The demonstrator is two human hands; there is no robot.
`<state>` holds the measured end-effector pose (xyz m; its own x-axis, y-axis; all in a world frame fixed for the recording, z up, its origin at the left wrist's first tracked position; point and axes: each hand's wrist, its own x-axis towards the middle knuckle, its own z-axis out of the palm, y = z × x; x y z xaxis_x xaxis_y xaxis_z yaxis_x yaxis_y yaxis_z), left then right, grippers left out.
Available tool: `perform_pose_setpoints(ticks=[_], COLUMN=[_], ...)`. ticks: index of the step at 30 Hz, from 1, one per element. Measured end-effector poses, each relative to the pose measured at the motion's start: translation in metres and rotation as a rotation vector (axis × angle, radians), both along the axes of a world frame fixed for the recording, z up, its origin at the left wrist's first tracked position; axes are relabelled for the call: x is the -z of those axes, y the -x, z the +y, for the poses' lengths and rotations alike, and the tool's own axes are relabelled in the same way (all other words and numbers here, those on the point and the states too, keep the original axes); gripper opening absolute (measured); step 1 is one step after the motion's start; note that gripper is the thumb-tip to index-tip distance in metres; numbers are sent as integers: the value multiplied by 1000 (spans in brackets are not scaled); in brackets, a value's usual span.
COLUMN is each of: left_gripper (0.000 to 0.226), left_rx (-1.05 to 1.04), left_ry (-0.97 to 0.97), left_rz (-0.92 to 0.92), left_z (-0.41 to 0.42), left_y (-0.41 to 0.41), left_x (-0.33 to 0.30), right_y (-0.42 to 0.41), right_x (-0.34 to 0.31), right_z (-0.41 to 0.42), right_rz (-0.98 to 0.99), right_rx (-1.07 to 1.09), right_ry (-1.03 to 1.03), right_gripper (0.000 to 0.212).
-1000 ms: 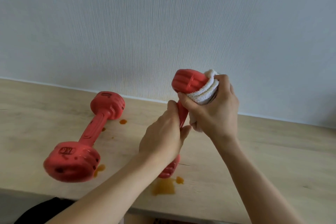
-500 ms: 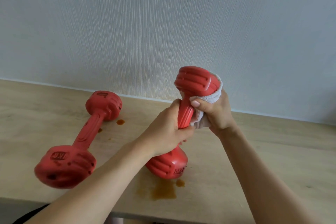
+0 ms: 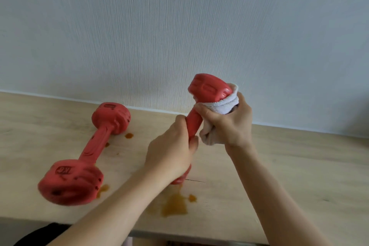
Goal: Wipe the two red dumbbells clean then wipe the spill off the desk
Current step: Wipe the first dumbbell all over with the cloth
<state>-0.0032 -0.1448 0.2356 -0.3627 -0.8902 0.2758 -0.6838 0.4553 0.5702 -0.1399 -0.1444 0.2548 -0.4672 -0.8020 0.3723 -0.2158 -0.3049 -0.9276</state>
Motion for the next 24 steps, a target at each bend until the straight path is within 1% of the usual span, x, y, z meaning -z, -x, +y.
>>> perform_pose_setpoints(ticks=[2, 3, 5, 7, 9, 11, 12, 16, 18, 19, 22, 24], left_gripper=[22, 24, 28, 28, 29, 32, 36, 45, 46, 45, 41, 32], left_rx=[-63, -66, -29, 38, 103, 176, 212, 372, 445, 481, 578, 567], left_ry=[89, 86, 27, -32, -71, -121, -149, -289, -367, -418, -570, -535], left_rz=[15, 40, 70, 89, 133, 189, 214, 350, 393, 403, 441, 361], left_z=[5, 4, 0, -4, -7, -11, -12, -18, -19, -19, -22, -24], left_y=[4, 4, 4, 4, 5, 5, 5, 4, 2, 0, -7, -11], left_x=[7, 9, 9, 8, 9, 11, 13, 18, 17, 16, 10, 6], right_y=[-8, -9, -9, -3, 3, 9, 12, 17, 18, 18, 20, 20], right_x=[0, 0, 1, 2, 3, 8, 12, 20, 21, 21, 19, 18], right_z=[2, 2, 3, 4, 2, -2, -4, -15, -17, -17, -15, -13], right_rz=[77, 93, 84, 40, -45, -165, -224, -408, -461, -474, -463, -446], right_rx=[105, 128, 131, 90, -22, -179, -260, -582, -765, -824, -864, -794], right_ry=[-15, -13, -7, 6, 32, 54, 56, 45, 59, 57, 16, -23], right_gripper=[63, 66, 69, 63, 56, 52, 55, 74, 77, 76, 74, 77])
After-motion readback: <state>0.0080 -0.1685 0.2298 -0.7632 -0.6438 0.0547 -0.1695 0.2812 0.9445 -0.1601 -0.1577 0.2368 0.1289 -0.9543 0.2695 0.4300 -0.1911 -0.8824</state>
